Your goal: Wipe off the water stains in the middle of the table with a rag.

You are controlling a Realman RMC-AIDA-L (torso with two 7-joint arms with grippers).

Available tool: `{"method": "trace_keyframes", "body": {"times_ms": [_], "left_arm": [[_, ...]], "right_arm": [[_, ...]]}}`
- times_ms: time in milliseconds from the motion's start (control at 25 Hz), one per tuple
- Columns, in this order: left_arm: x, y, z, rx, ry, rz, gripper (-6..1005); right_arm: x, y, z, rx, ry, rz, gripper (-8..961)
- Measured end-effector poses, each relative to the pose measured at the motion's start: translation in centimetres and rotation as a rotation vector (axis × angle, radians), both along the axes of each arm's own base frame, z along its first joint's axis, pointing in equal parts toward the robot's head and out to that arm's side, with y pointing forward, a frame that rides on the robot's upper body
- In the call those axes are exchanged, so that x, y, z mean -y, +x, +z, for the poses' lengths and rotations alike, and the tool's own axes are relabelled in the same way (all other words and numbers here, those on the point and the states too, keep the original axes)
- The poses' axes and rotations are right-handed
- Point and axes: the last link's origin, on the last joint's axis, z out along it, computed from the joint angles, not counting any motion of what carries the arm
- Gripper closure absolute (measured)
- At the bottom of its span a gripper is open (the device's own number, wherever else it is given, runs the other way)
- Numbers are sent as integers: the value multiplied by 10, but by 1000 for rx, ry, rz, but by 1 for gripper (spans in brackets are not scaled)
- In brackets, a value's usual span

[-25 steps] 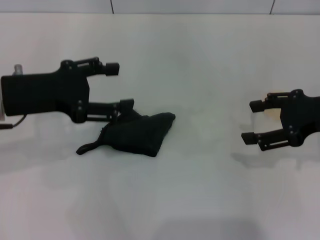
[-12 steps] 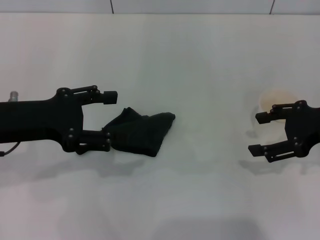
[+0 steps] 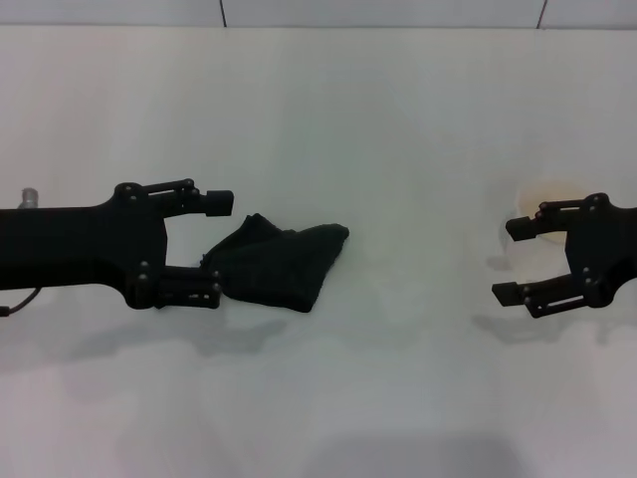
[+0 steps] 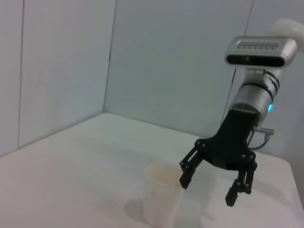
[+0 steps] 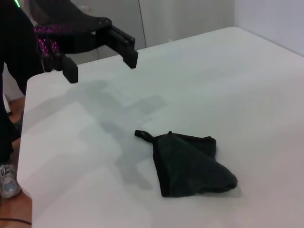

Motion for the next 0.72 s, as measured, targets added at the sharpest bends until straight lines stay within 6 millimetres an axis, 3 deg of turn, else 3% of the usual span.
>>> {"method": "trace_keyframes", "body": {"times_ms": [720], "left_arm": [[2, -1, -3, -12, -21, 19, 115]], "right_arm": [[1, -1, 0, -18, -3, -10, 115]]}}
